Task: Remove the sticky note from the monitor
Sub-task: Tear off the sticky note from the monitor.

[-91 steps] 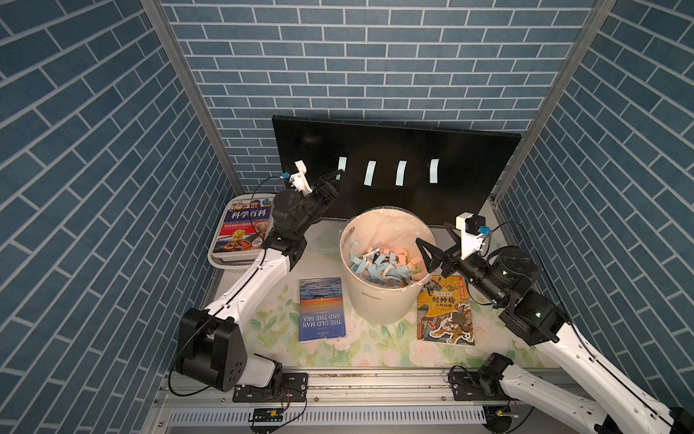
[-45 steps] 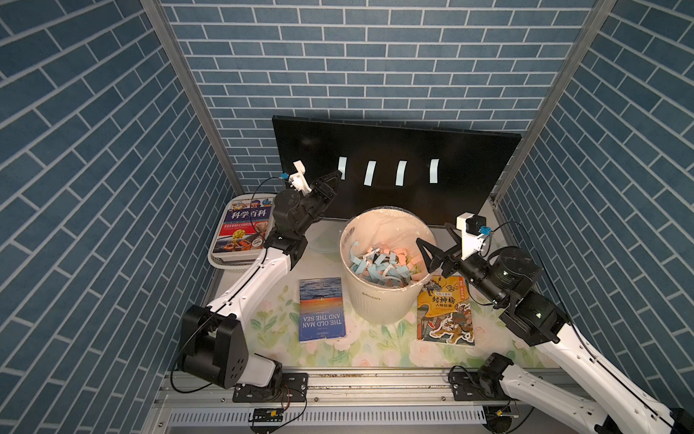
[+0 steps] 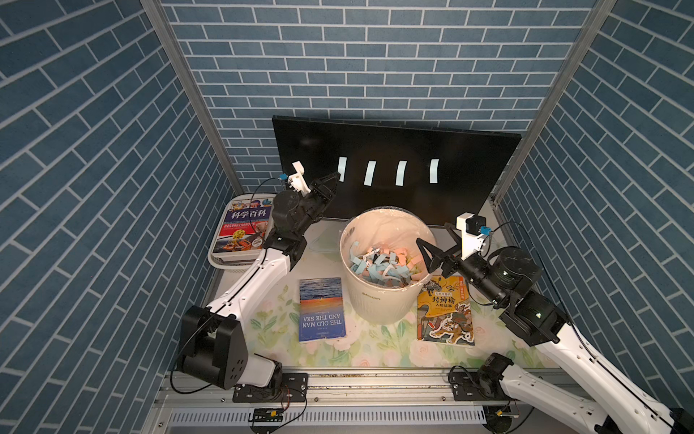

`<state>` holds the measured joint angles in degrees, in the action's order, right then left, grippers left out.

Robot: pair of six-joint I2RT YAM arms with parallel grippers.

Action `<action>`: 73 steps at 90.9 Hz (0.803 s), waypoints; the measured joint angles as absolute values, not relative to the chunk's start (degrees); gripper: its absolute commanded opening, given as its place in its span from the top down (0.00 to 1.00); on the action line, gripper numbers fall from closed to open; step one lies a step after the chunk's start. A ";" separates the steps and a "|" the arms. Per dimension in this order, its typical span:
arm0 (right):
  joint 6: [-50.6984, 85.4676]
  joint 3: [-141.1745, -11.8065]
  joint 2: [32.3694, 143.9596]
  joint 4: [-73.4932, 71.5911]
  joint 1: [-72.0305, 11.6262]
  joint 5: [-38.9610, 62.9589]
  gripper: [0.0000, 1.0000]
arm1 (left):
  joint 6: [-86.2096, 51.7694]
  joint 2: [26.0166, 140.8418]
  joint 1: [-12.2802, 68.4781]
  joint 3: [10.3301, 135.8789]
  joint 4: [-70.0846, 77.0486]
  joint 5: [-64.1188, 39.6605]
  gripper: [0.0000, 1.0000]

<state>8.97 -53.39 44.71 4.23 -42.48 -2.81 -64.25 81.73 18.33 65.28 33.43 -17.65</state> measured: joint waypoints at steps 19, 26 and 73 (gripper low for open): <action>8.97 -53.39 44.71 4.23 -42.48 -2.81 0.01 | -63.81 79.40 18.24 62.15 34.22 -18.15 1.00; 8.97 -53.39 44.71 4.23 -42.48 -2.81 0.00 | -63.44 78.02 18.24 60.97 34.17 -18.35 1.00; 8.97 -53.39 44.73 4.23 -42.48 -2.79 0.00 | -58.57 70.48 18.39 57.30 30.85 -22.22 1.00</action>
<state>8.97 -53.39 44.73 4.23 -42.48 -2.79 -58.57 70.48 18.39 57.30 30.85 -22.22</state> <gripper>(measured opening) 0.994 0.065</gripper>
